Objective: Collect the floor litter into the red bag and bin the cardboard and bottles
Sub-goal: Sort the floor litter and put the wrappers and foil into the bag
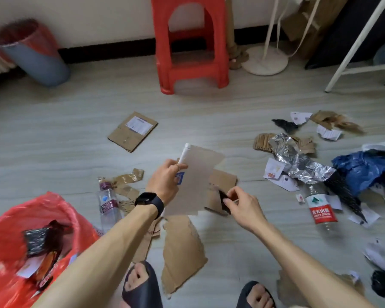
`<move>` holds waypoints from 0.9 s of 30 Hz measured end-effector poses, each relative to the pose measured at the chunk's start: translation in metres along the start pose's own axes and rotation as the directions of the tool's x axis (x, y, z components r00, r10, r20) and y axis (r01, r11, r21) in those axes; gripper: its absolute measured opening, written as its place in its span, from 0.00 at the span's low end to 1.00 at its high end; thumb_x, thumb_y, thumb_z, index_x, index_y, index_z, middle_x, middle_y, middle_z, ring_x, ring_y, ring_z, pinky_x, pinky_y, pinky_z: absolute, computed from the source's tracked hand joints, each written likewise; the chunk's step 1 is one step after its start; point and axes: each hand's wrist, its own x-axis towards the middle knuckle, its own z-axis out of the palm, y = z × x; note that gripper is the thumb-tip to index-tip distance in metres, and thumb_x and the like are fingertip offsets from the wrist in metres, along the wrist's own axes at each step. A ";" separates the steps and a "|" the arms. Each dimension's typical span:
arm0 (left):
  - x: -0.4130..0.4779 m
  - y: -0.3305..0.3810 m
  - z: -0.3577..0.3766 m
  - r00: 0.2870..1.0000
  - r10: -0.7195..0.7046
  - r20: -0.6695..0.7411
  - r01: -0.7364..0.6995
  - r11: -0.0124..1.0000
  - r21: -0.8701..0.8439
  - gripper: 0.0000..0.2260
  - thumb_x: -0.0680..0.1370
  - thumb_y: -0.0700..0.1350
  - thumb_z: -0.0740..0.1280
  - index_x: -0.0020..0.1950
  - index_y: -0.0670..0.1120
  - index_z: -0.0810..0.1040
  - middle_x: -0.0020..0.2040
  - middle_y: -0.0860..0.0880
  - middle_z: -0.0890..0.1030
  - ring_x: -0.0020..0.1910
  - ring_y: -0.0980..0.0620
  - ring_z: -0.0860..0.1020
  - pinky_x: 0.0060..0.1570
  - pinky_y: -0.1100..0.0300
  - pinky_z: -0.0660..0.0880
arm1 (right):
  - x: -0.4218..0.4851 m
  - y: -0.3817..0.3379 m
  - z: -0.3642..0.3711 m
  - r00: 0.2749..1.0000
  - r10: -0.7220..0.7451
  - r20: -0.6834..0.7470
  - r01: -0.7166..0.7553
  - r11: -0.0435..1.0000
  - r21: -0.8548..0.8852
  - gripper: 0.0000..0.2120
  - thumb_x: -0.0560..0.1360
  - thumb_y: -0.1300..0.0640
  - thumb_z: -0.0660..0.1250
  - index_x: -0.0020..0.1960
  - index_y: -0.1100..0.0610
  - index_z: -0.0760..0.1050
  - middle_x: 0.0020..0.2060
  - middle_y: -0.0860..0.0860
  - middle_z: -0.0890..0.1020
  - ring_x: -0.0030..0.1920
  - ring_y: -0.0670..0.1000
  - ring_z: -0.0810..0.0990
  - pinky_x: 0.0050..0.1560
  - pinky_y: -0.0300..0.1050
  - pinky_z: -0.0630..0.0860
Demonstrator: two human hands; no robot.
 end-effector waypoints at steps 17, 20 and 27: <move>-0.144 -0.178 -0.253 0.790 -0.222 -0.572 0.320 0.944 0.076 0.21 0.74 0.31 0.65 0.61 0.51 0.81 0.61 0.49 0.77 0.54 0.43 0.79 0.45 0.48 0.80 | -0.080 -0.357 0.108 0.764 -0.434 0.477 0.592 0.767 -0.250 0.06 0.70 0.55 0.65 0.46 0.52 0.78 0.45 0.55 0.84 0.48 0.58 0.81 0.49 0.52 0.80; -0.166 -0.188 -0.252 0.759 -0.288 -0.583 0.343 0.939 -0.017 0.21 0.74 0.32 0.64 0.61 0.51 0.80 0.62 0.51 0.77 0.55 0.45 0.78 0.48 0.52 0.79 | -0.095 -0.354 0.155 0.701 -0.399 0.591 0.606 0.771 -0.197 0.09 0.72 0.53 0.67 0.50 0.52 0.79 0.49 0.53 0.85 0.51 0.56 0.82 0.51 0.46 0.79; -0.149 -0.161 -0.278 0.690 -0.408 -0.597 0.239 0.908 -0.344 0.18 0.73 0.36 0.69 0.57 0.57 0.81 0.56 0.55 0.80 0.47 0.52 0.80 0.50 0.60 0.78 | -0.088 -0.342 0.112 0.775 -0.374 0.510 0.516 0.840 -0.168 0.21 0.76 0.45 0.69 0.64 0.54 0.76 0.58 0.50 0.83 0.56 0.50 0.82 0.59 0.47 0.78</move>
